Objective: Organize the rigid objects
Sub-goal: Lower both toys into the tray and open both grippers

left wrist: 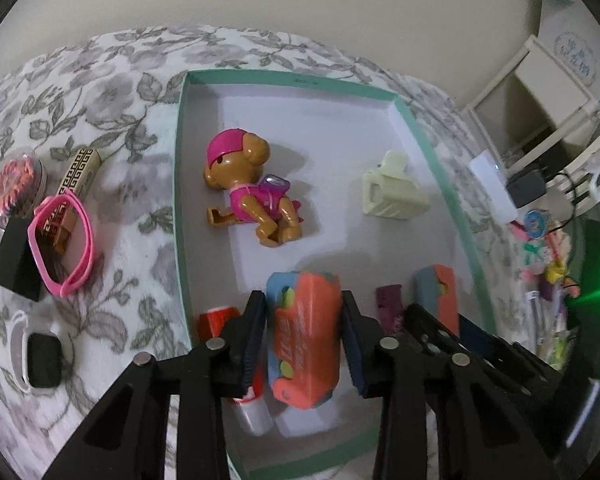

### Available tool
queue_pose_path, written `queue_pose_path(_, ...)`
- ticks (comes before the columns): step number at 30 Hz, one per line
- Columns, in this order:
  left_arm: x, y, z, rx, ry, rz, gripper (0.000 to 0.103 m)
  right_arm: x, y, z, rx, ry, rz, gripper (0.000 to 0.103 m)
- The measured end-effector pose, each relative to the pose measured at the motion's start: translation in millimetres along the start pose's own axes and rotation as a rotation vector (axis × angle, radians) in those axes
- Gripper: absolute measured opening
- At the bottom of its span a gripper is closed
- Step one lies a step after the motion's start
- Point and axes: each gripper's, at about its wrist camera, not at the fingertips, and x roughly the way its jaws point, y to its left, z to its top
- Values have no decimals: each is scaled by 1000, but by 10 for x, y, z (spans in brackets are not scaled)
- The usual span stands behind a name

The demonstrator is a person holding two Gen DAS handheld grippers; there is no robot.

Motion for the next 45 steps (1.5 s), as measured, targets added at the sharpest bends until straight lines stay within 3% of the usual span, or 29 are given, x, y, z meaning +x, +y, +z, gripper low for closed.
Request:
queue_pose_path(6,70,-60,35,36,-20,36,37,14,6,-11,-16,-4,-25,46)
queue_pose_path(21,8,-15,-33,35,-20,8,40,20,4,-3,-10,-6,-27,47)
queue_pose_path(33,-299,121,13,-4,-129,31,42,-42,56,24,-26,-33,-22,48)
queue_pose_path(40,-433,260,36,-43,-191,108,42,-149,69,56,-26,-86,2,48)
queue_pose_path(42,-440,298,42,-58,-198,132,44,-177,104,63,-38,-100,21,48)
queue_pose_path(44,-460,351,43,-74,-203,147,55,-202,152,66,-56,-115,34,49)
queue_pose_path(45,-469,377,43,-85,-208,155,58,-211,182,63,-68,-123,37,55)
